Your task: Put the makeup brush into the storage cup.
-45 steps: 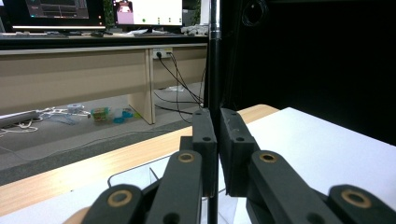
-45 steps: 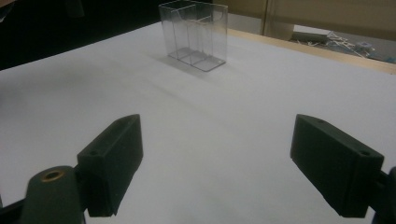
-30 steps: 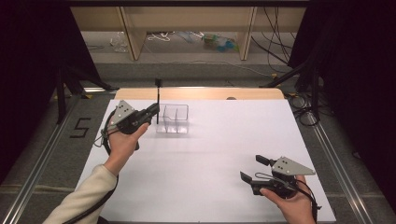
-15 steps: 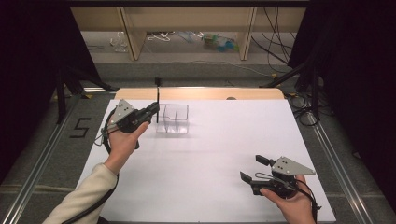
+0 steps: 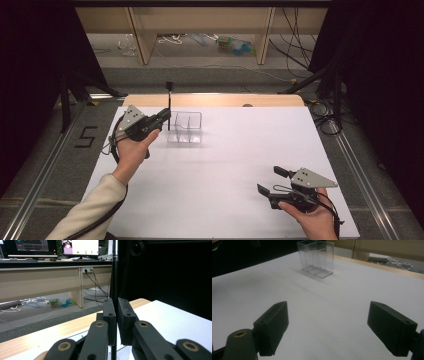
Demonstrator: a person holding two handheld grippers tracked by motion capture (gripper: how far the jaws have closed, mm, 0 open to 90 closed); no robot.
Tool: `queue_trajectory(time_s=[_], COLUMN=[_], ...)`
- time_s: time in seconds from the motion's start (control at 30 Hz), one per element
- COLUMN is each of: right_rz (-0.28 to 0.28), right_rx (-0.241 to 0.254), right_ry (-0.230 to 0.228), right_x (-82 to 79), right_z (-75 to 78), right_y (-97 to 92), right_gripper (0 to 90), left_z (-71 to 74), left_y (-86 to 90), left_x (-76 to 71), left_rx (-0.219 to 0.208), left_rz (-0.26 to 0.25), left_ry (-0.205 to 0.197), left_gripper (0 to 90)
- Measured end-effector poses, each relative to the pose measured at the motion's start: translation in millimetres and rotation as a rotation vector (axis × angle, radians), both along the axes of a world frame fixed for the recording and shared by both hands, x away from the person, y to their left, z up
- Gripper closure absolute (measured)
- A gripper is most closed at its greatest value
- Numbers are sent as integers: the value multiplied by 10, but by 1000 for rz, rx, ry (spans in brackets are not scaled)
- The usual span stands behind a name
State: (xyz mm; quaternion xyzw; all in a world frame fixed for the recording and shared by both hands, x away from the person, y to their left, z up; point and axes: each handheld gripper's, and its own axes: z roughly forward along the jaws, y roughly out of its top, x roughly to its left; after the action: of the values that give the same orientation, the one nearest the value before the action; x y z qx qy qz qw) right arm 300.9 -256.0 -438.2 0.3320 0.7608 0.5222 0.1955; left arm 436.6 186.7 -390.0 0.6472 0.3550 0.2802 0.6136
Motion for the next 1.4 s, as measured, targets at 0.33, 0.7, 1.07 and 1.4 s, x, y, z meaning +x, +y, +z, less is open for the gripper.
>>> queue_trajectory(time_s=[0.33, 0.7, 1.07, 1.4], right_rz=[1, 1, 0, 1], right_rx=[-2, 0, -1, 16], right_ry=[3, 0, -1, -11], right_x=[-1, 1, 1, 9], right_z=[-1, -1, -2, -12], right_y=[-1, -1, -2, 8], right_gripper=[183, 183, 183, 183], left_z=[17, 25, 31, 35], left_y=[-9, -12, -8, -6], left_x=[20, 38, 54, 75], left_rx=[-9, -8, -7, -7], left_rz=[1, -1, 5, 7], left_ry=[0, -3, -3, -5], left_gripper=[853, 853, 853, 853])
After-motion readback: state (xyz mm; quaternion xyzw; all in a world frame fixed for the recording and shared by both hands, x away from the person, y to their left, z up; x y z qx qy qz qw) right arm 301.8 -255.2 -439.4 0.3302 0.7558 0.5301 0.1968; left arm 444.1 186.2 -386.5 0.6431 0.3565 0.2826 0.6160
